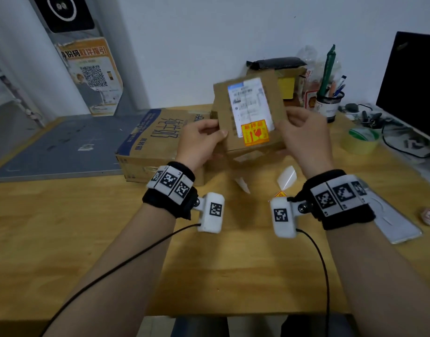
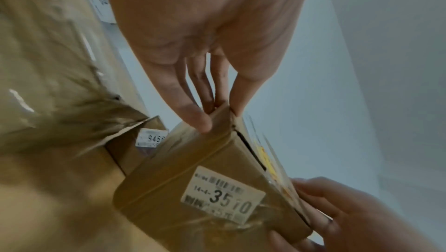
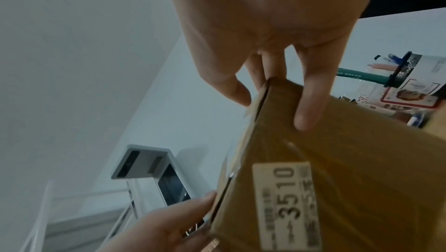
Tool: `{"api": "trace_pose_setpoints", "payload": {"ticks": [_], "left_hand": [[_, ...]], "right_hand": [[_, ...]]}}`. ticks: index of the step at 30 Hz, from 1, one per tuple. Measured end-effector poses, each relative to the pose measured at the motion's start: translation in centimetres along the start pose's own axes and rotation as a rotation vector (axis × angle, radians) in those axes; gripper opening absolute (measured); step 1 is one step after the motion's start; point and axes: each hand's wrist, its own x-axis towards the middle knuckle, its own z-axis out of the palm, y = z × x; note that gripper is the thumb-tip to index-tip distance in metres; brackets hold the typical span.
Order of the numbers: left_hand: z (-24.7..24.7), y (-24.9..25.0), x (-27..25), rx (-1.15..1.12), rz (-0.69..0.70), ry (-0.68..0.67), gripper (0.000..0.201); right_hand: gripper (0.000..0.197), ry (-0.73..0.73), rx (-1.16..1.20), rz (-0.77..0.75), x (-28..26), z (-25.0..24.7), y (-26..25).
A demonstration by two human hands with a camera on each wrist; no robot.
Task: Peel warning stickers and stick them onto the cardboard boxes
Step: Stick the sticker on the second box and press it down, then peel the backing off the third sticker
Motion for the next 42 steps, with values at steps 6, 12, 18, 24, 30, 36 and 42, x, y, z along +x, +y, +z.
{"api": "trace_pose_setpoints", "payload": {"ticks": [6, 12, 18, 24, 30, 36, 42], "left_hand": [[5.0, 1.9, 2.9, -0.128, -0.006, -0.187, 0.039], [9.5, 0.9, 6.4, -0.11, -0.107, -0.306, 0.042], [10.2, -1.4, 6.0, -0.027, -0.133, -0.338, 0.026], [8.6, -2.9, 2.6, 0.054, -0.159, -0.385, 0.021], [7.2, -4.3, -0.7, 0.058, -0.186, -0.414, 0.021], [6.4, -4.3, -2.0, 0.061, -0.192, -0.399, 0.019], [5.9, -4.5, -2.1, 0.041, -0.205, -0.398, 0.02]], "right_hand": [[0.05, 0.103, 0.075, -0.059, 2.6, -1.2, 0.3], [0.045, 0.155, 0.045, 0.091, 7.0, -2.2, 3.0], [0.031, 0.062, -0.123, 0.054, 6.2, -2.9, 4.0], [0.027, -0.34, -0.687, 0.187, 1.9, -3.1, 3.9], [0.041, -0.57, -0.84, 0.304, -0.6, -2.8, 5.0], [0.047, -0.685, -1.024, 0.309, -1.2, -1.5, 5.8], [0.043, -0.738, -1.08, 0.264, -1.1, -0.5, 6.3]]}}
